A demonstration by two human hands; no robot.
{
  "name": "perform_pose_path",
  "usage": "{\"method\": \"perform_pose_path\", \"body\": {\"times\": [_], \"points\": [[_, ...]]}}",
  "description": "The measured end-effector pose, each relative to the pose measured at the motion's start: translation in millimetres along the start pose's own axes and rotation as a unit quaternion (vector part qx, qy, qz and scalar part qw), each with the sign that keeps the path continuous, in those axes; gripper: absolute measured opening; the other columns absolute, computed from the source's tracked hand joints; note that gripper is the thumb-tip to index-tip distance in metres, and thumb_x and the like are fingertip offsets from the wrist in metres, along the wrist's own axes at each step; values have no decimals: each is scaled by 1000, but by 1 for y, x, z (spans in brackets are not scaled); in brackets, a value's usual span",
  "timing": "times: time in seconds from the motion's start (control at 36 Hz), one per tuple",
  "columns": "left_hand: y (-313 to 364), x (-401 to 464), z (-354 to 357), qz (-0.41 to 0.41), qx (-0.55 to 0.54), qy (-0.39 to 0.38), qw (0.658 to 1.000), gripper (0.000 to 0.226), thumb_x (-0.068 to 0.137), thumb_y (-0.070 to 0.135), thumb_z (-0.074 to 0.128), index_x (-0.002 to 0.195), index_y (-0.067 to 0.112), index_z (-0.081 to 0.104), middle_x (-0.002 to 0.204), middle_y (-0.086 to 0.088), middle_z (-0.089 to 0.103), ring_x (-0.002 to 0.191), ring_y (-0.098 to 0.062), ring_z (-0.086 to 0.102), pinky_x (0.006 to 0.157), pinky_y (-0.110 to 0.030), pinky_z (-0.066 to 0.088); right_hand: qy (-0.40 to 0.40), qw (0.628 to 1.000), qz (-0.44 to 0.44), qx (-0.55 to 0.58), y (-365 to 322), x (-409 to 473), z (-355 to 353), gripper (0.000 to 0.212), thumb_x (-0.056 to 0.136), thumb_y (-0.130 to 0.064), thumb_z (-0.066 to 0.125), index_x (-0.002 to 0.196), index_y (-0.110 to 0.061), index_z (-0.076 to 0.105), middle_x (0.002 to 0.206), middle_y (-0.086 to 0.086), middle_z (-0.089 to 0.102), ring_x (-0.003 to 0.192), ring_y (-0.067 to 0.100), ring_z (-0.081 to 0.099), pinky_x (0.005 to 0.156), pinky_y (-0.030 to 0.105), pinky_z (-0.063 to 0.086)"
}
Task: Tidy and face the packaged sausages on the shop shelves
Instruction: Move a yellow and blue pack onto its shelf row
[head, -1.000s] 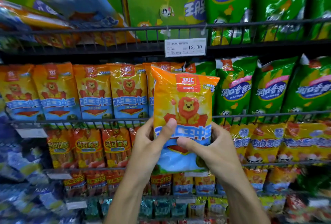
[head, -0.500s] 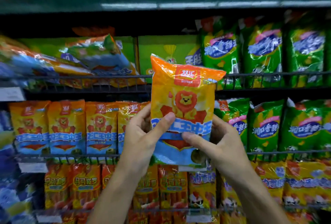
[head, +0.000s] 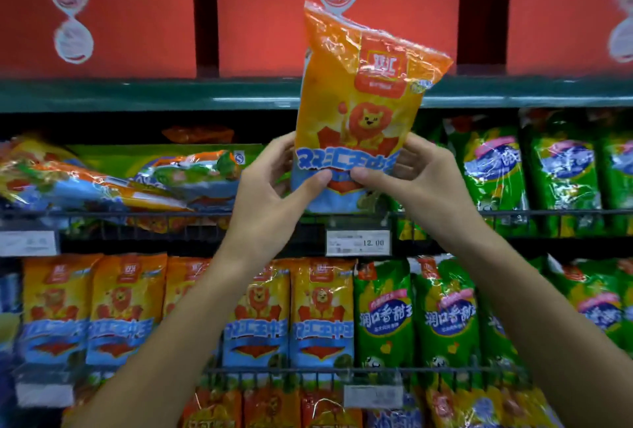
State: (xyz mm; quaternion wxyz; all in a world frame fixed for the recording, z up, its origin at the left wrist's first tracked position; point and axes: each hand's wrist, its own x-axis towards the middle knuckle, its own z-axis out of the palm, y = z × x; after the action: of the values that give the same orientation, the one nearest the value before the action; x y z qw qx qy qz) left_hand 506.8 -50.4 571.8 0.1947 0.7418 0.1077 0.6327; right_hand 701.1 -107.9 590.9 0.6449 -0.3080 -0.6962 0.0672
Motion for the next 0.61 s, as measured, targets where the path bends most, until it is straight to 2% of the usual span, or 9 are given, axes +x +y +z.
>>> {"method": "perform_pose_path", "body": {"times": [0.11, 0.25, 0.33, 0.42, 0.47, 0.61], "points": [[-10, 20, -2, 15, 33, -2, 999, 49, 98, 16, 68, 144, 9, 51, 132, -2, 66, 126, -15, 63, 102, -38, 55, -1, 999, -27, -33, 9, 23, -1, 37, 84, -12, 82, 118, -12, 69, 111, -1, 78, 102, 16, 75, 89, 35, 60], [-29, 29, 1, 1, 49, -11, 999, 49, 101, 18, 65, 147, 14, 49, 136, 4, 65, 129, -12, 60, 108, -42, 51, 0, 998, -9, -59, 34, 36, 3, 39, 85, -13, 82, 121, -7, 67, 112, 1, 77, 101, 15, 75, 87, 34, 61], [-41, 29, 3, -25, 57, -15, 998, 52, 101, 22, 64, 149, 19, 46, 137, 10, 63, 129, -7, 59, 108, -41, 50, -12, 997, 21, -66, 49, 40, 4, 36, 86, -14, 80, 119, -10, 66, 109, 0, 78, 98, 14, 76, 86, 31, 61], [-52, 30, 5, -49, 76, -16, 996, 56, 100, 24, 64, 151, 24, 43, 135, 14, 62, 126, -6, 60, 106, -42, 53, -35, 995, 60, -75, 63, 43, 7, 41, 88, -31, 75, 124, -11, 65, 112, -2, 77, 101, 11, 75, 91, 35, 61], [-56, 31, 7, -55, 92, -19, 994, 56, 101, 24, 63, 152, 26, 41, 135, 15, 61, 124, -3, 60, 104, -38, 54, -51, 992, 77, -88, 67, 46, 7, 50, 87, -43, 71, 127, -14, 64, 116, -3, 76, 105, 10, 73, 96, 39, 59], [-59, 31, 8, -46, 126, -18, 991, 54, 103, 23, 60, 152, 28, 38, 129, 19, 61, 119, 4, 59, 96, -15, 51, -73, 986, 59, -136, 67, 49, 10, 40, 95, -40, 65, 129, -20, 60, 123, -6, 72, 108, 8, 71, 96, 35, 58]]}}
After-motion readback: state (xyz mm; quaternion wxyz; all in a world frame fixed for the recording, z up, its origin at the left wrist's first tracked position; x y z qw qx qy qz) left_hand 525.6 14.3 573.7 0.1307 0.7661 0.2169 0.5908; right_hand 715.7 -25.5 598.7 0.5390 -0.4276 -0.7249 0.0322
